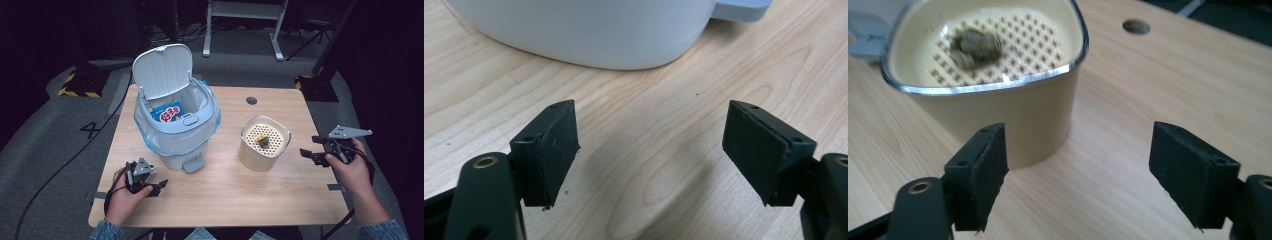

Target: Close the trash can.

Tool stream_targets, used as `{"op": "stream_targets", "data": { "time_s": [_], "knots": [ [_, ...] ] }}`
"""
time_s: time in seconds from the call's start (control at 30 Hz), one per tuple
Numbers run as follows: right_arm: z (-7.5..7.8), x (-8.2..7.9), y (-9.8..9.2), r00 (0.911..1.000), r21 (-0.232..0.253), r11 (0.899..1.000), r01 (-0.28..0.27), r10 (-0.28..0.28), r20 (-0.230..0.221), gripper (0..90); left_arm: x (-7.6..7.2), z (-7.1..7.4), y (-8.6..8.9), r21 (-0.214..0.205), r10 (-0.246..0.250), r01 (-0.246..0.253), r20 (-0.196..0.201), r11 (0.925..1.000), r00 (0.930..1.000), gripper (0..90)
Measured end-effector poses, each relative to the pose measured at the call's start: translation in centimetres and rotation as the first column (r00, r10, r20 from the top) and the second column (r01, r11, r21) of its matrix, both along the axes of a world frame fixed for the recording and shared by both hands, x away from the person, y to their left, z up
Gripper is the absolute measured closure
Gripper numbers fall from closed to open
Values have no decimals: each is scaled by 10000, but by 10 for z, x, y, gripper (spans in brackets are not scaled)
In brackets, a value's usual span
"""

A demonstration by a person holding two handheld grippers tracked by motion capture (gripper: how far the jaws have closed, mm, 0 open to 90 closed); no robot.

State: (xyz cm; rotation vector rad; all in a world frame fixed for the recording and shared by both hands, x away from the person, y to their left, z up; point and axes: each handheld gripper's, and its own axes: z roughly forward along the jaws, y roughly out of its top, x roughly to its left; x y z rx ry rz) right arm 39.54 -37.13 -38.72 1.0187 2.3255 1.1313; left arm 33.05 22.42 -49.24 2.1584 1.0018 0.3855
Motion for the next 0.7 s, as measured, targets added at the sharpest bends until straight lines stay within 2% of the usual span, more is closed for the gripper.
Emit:
{"op": "stream_targets", "data": {
  "time_s": [0.03,0.07,0.1,0.13,0.17,0.23,0.27,0.3,0.33,0.37,0.4,0.5,0.53,0.57,0.6,0.63,0.67,0.7],
  "knots": [
    [-6,-1,-1,10000,-30,10000,59,-59,-56,241,0,1,1,-2,6,-6,44,10000,10000,228],
    [-6,-1,-1,10000,-30,10000,59,-59,-56,241,0,1,1,-2,6,-6,44,10000,10000,228],
    [-19,-3,-2,9997,-130,9998,161,-164,-183,233,-1,3,3,-38,29,-29,77,10000,10000,228],
    [-19,-3,-2,9997,-130,9998,161,-164,-183,233,-1,3,3,-38,29,-29,77,10000,10000,228],
    [-34,-5,-3,9993,-108,9995,307,-309,-202,218,-1,6,5,-113,95,-94,143,9999,9999,228],
    [-51,-7,-4,9986,-26,9991,424,-425,-323,213,-2,9,9,-302,241,-237,114,9993,9996,230],
    [-51,-7,-4,9986,-26,9991,424,-425,-323,213,-2,9,9,-302,241,-237,114,9993,9996,233],
    [-67,-9,-4,9978,-145,9988,475,-482,-451,212,-2,13,13,-583,528,-525,21,9969,9986,235],
    [-67,-9,-4,9978,-145,9988,475,-482,-451,212,-2,13,13,-583,528,-525,21,9969,9986,235],
    [-81,-10,-4,9964,-245,9984,502,-518,-678,210,-2,16,16,-628,658,-648,146,9959,9977,235],
    [-87,-10,-5,9956,-319,9983,495,-518,-776,208,-2,18,17,-661,668,-656,167,9957,9976,235],
    [-101,-12,-6,9933,-528,9973,515,-566,-1003,187,-3,25,21,-716,711,-685,347,9951,9969,234],
    [-101,-12,-6,9933,-528,9973,515,-566,-1003,187,-3,25,21,-716,711,-685,347,9951,9969,233],
    [-108,-13,-6,9939,-455,9968,663,-701,-857,176,-4,31,23,-833,712,-672,463,9943,9964,233],
    [-108,-13,-6,9939,-455,9968,663,-701,-857,176,-4,31,23,-833,712,-672,463,9943,9964,233],
    [-113,-13,-6,9932,-578,9953,782,-828,-816,171,-5,39,25,-1012,739,-673,631,9926,9953,233],
    [-115,-14,-5,9937,-583,9948,831,-871,-702,156,-5,39,25,-1012,739,-673,631,9926,9953,232],
    [-117,-14,-5,9940,-539,9946,892,-923,-589,154,-6,47,27,-1250,778,-674,806,9899,9937,232]
  ]
}}
